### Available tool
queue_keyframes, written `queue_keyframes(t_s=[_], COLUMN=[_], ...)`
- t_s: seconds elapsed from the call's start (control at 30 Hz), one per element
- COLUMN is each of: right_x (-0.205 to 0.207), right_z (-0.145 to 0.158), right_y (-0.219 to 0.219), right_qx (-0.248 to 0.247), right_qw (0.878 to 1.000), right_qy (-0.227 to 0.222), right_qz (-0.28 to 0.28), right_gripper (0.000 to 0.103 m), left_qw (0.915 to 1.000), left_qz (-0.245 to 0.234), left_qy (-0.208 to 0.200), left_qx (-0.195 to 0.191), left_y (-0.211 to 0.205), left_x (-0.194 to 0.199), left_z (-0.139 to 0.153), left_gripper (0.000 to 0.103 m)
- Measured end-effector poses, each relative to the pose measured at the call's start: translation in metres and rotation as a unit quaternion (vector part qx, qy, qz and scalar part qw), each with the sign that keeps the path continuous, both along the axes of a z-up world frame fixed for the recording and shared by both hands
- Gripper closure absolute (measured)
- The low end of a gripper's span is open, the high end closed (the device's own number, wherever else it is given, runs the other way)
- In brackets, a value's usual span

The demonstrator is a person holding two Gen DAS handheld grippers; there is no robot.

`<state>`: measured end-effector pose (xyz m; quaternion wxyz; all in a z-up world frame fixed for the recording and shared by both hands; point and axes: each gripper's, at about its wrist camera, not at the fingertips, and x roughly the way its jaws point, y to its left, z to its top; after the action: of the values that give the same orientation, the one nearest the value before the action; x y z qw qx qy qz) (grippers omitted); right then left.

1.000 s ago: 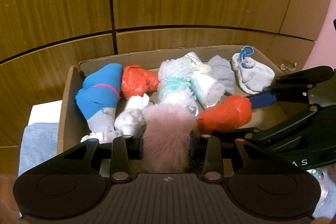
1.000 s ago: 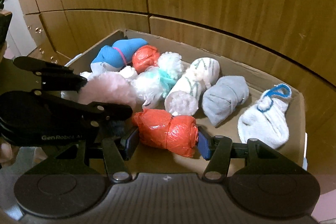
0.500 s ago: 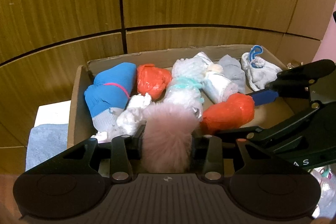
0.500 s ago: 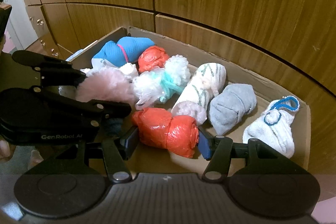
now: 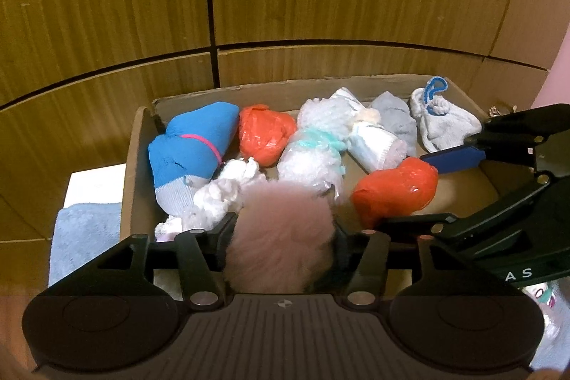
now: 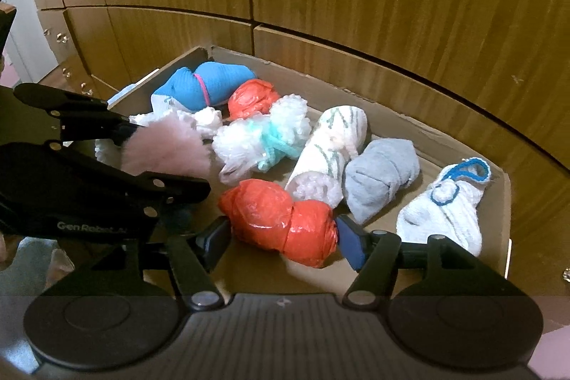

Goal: Organize objects
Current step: 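Lower the pink and red socks into the tray and open both tools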

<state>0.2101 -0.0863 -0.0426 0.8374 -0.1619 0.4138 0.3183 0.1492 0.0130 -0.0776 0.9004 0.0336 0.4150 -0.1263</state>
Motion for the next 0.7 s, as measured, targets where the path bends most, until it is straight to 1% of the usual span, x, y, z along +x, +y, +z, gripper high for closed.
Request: queue_keyframes(t_s=[0.17,0.5,0.57,0.7], right_x=[-0.003,-0.014,-0.017,-0.025], right_z=[0.006,0.021,0.025,0.033], right_y=[-0.005,-0.013,-0.014,-0.017], right_qx=[0.004,0.013,0.016,0.019], right_qw=[1.0,1.0,1.0,1.0], right_qy=[-0.002,-0.009,-0.012,-0.017], right_qz=[-0.005,-0.008,-0.008,-0.007], right_gripper=[0.039,0.038,0.038,0.037], left_qw=[1.0,0.9998,0.9996,0.9995], left_qz=[0.001,0.0,0.004,0.003], left_qy=[-0.006,-0.021,-0.027,-0.032], left_qx=[0.001,0.007,0.012,0.006], left_y=[0.0,0.005,0.007,0.012], left_x=[-0.003,-0.014,-0.017,-0.023], left_z=[0.003,0.018,0.021,0.029], left_gripper=[0.033,0.024,0.02,0.019])
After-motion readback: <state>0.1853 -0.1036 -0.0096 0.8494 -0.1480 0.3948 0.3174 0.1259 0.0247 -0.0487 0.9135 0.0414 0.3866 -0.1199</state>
